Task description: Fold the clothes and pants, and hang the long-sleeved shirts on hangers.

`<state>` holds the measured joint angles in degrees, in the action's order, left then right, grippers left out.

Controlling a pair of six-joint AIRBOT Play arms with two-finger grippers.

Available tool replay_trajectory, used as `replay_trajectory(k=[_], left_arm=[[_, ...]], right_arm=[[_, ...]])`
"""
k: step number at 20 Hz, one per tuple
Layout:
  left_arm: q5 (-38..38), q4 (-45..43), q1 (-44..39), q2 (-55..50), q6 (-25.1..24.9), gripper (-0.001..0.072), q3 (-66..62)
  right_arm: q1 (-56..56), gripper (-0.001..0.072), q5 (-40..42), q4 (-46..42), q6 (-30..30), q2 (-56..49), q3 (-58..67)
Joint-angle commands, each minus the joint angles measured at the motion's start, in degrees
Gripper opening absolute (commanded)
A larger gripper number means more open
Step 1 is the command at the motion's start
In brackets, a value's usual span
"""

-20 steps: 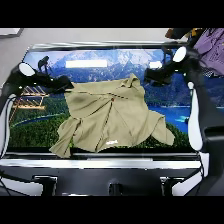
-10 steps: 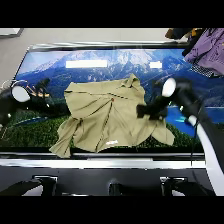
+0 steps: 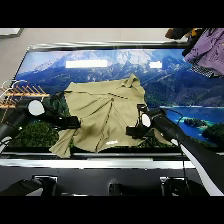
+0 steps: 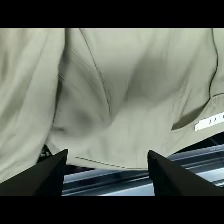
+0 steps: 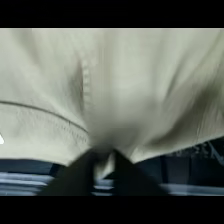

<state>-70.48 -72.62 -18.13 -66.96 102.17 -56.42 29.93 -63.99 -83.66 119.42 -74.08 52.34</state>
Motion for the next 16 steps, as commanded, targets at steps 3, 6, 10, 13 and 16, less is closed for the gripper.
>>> replay_trajectory(k=[3,6,10,13,16], left_arm=[[2.0,-3.8,-10.5,-1.3,8.4,0.0569,0.2],[4.2,-5.0,-18.0,-5.4,13.1,0.0569,0.2],[4.3,-5.1,-25.0,-11.4,19.0,0.0569,0.2],[4.3,-5.2,-26.9,-14.4,22.8,0.0569,0.2],[4.0,-7.5,-26.8,-15.6,25.7,0.0567,0.2]], right_arm=[[0.6,0.0031,0.8,-3.4,4.5,1.6,-0.7],[0.6,0.0031,-0.6,-3.4,5.6,4.7,-0.7],[0.6,0.0031,-2.7,-3.1,5.6,6.4,-0.7],[0.6,0.0031,-3.9,-2.9,5.6,6.5,-0.7],[0.6,0.0031,-3.6,-2.3,5.6,6.9,-0.7]])
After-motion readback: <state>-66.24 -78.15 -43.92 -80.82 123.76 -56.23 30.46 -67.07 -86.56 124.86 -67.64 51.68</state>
